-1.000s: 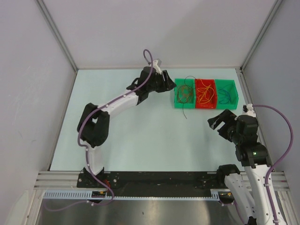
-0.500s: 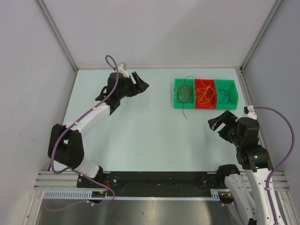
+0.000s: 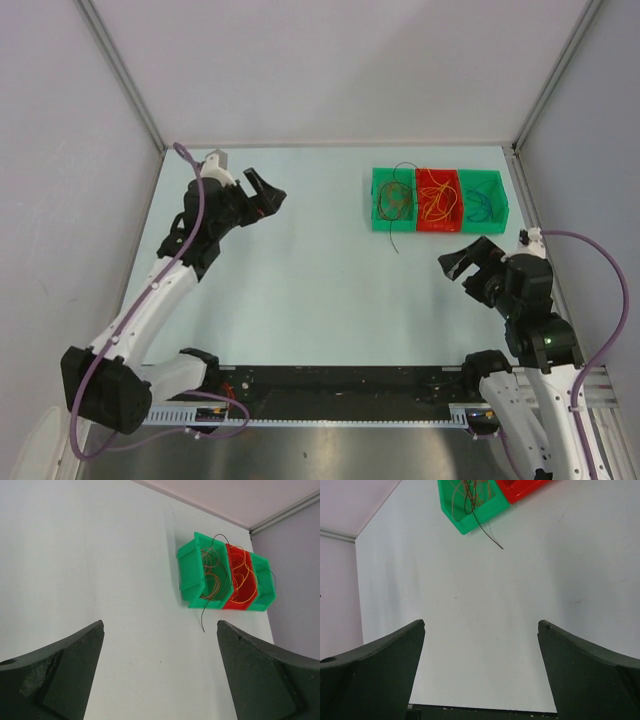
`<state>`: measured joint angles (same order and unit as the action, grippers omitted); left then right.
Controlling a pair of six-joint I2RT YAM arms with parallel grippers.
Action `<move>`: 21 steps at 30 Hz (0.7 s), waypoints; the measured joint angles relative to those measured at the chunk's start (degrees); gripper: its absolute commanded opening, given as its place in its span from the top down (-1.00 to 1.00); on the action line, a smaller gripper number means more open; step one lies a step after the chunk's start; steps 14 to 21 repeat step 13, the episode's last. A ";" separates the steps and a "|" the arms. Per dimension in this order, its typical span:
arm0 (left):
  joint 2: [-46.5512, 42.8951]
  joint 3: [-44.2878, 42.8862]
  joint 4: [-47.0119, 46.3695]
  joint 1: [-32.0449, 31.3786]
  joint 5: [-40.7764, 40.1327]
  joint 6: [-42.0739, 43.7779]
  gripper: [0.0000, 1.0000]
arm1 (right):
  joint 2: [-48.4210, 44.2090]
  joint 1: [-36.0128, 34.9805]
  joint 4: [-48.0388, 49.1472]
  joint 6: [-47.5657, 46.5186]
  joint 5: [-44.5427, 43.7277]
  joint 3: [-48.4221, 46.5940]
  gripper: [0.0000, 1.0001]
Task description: Untangle the cables
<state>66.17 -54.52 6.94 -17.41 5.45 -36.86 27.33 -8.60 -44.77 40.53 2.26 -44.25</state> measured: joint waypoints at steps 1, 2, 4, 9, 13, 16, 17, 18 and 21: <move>-1.44 0.00 1.64 0.17 -0.48 0.46 -1.00 | -0.13 -0.22 0.00 0.24 0.15 0.00 -0.99; -2.86 0.02 3.19 0.26 -1.05 0.96 -0.99 | -0.31 -0.55 0.00 0.55 0.33 0.00 -1.00; -5.97 0.04 6.97 0.46 -2.21 2.10 -0.99 | -0.57 -1.09 0.00 1.33 0.59 0.00 -1.00; -14.36 0.85 15.15 0.66 -3.91 5.14 -1.00 | -0.74 -2.38 0.09 2.54 1.05 0.00 -0.99; -23.50 4.17 20.26 0.68 -4.74 7.15 -1.00 | 0.28 -3.74 -0.11 2.10 1.03 -0.85 -0.99; -23.50 4.17 20.26 0.68 -4.74 7.15 -1.00 | 0.28 -3.74 -0.11 2.10 1.03 -0.85 -0.99; -23.50 4.17 20.26 0.68 -4.74 7.15 -1.00 | 0.28 -3.74 -0.11 2.10 1.03 -0.85 -0.99; -23.50 4.17 20.26 0.68 -4.74 7.15 -1.00 | 0.28 -3.74 -0.11 2.10 1.03 -0.85 -0.99; -23.50 4.17 20.26 0.68 -4.74 7.15 -1.00 | 0.28 -3.74 -0.11 2.10 1.03 -0.85 -0.99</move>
